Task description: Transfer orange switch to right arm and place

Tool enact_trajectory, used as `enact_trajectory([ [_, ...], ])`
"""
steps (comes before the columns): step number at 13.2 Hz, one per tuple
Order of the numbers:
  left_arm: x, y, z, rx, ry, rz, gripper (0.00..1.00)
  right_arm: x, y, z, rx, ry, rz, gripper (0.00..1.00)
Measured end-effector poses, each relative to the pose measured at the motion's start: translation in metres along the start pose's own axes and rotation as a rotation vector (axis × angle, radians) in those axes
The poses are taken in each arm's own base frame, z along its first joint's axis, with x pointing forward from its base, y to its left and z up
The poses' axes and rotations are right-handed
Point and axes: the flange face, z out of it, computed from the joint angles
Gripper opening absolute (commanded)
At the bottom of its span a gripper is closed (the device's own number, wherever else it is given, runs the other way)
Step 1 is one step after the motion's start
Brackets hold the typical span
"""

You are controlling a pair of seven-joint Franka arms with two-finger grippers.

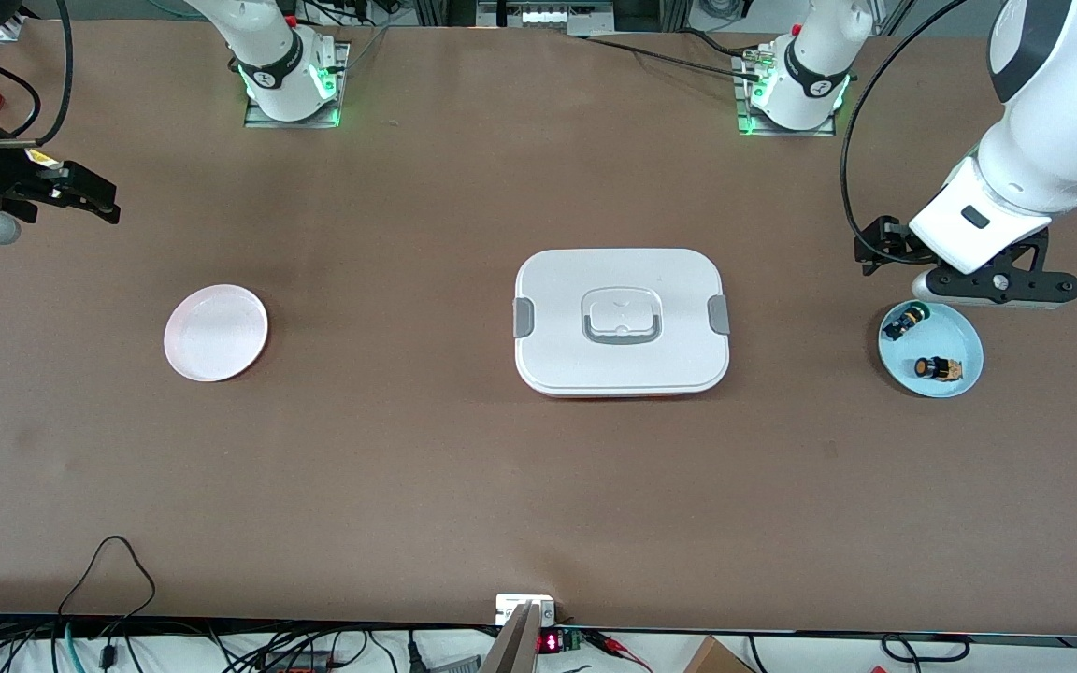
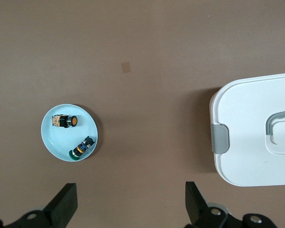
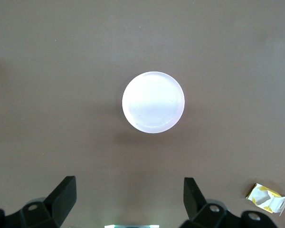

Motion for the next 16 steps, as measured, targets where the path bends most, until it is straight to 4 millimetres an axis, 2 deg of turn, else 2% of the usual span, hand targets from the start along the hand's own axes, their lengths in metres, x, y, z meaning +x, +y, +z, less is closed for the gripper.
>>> enact_trajectory([
  [11,0.0,0.0,0.0003,0.0,-0.002,0.0,1.0,0.0003,-0.0004,-0.0005,0.0,0.003,-0.001,1.0],
  [16,0.0,0.0,0.0017,0.001,-0.008,-0.014,1.0,0.0008,-0.0009,-0.0071,0.0,0.018,-0.002,1.0],
])
